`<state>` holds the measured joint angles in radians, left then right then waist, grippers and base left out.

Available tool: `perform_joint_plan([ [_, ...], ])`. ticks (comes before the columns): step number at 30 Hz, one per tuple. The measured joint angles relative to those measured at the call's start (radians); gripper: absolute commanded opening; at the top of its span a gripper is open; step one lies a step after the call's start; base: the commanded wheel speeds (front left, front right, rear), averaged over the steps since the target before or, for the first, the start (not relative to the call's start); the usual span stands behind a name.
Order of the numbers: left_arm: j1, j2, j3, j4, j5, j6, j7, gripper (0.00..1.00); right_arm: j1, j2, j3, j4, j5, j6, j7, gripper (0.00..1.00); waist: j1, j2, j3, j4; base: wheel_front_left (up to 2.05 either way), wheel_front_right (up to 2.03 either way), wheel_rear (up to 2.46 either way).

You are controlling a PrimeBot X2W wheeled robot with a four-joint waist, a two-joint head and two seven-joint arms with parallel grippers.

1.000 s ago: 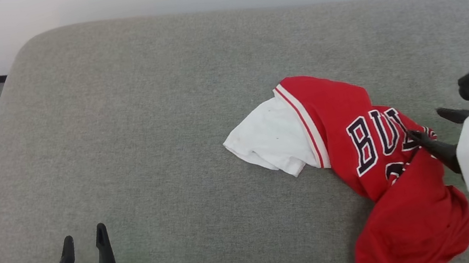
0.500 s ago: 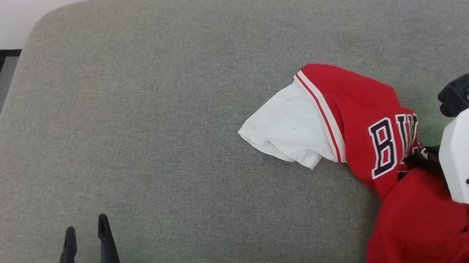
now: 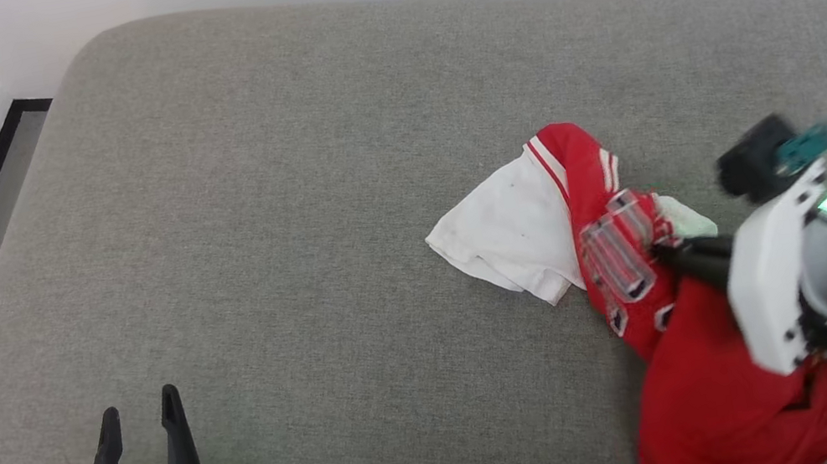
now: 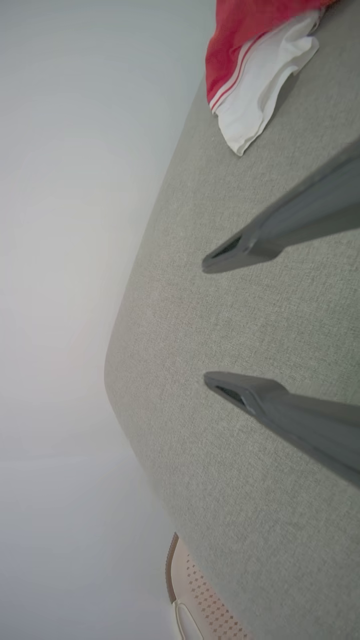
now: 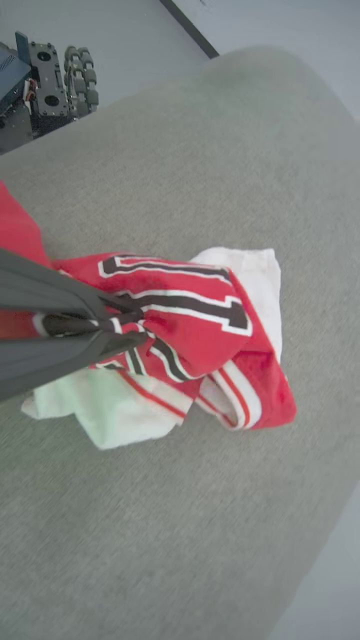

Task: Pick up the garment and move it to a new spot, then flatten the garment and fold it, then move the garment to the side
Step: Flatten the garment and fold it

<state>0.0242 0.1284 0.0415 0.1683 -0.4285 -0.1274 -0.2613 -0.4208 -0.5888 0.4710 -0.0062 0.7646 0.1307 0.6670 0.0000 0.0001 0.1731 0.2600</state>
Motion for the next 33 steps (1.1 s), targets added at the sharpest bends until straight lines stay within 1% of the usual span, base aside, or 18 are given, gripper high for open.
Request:
perform_joint_plan([
  [5,0.000,-0.004,-0.002,-0.013,0.020,0.000,0.000,1.00,-0.008,0.027,0.101,-0.063,-0.008,0.000,0.003,0.00,0.0000,0.0000,-0.005,0.013,0.00,0.00,0.00],
  [9,-0.001,-0.010,-0.005,-0.016,0.024,0.000,0.000,1.00,-0.019,0.057,0.173,-0.060,-0.007,0.000,0.005,0.00,0.0000,0.0000,-0.008,0.028,0.00,0.00,0.00],
  [10,-0.001,-0.011,-0.006,-0.017,0.025,0.000,0.000,1.00,-0.021,0.064,0.186,-0.053,-0.007,0.000,0.002,0.05,0.0000,0.0000,-0.009,0.031,0.00,0.00,0.00],
  [11,-0.002,-0.011,-0.006,-0.017,0.025,0.000,0.000,1.00,-0.024,0.072,0.200,-0.045,-0.007,0.000,-0.002,0.19,-0.0001,0.0000,-0.009,0.034,0.00,0.00,0.00],
  [12,-0.002,-0.012,-0.006,-0.019,0.025,0.000,0.000,1.00,-0.027,0.077,0.217,-0.039,-0.007,0.000,-0.005,0.42,0.0000,0.0000,-0.010,0.037,0.00,0.00,0.00],
  [13,-0.002,-0.012,-0.006,-0.020,0.026,0.000,0.000,1.00,-0.031,0.082,0.230,-0.033,-0.007,0.000,-0.012,1.00,0.0000,0.0000,-0.011,0.039,0.00,0.00,0.00],
  [15,-0.002,-0.014,-0.004,-0.021,0.026,0.000,0.000,1.00,-0.040,0.094,0.229,-0.019,-0.004,0.000,-0.039,1.00,0.0000,0.0000,-0.014,0.042,0.00,0.00,0.00],
  [17,-0.002,-0.014,-0.001,-0.021,0.026,0.000,0.000,1.00,-0.046,0.089,0.229,-0.020,-0.003,0.000,-0.052,1.00,0.0000,0.0000,-0.019,0.042,0.00,0.00,0.00],
  [20,0.003,-0.017,0.008,-0.025,0.026,0.000,0.000,1.00,-0.046,0.073,0.195,-0.031,0.005,0.000,-0.076,1.00,0.0000,0.0000,-0.027,0.037,0.00,0.00,0.00],
  [24,0.025,-0.017,0.017,-0.030,0.026,0.000,0.000,1.00,-0.031,0.034,0.112,-0.051,0.003,0.000,-0.091,1.00,0.0000,0.0000,-0.038,0.028,0.00,0.00,0.00],
  [28,0.035,-0.016,0.021,-0.036,0.026,0.000,0.000,1.00,0.022,-0.002,0.016,-0.049,-0.007,0.000,-0.086,1.00,0.0000,0.0000,-0.047,0.019,0.00,0.00,0.00],
  [33,0.041,-0.015,0.017,-0.038,0.026,0.000,0.000,1.00,0.093,-0.010,-0.081,-0.018,-0.006,0.000,-0.067,1.00,0.0000,0.0000,-0.054,0.016,0.00,0.00,0.00],
])
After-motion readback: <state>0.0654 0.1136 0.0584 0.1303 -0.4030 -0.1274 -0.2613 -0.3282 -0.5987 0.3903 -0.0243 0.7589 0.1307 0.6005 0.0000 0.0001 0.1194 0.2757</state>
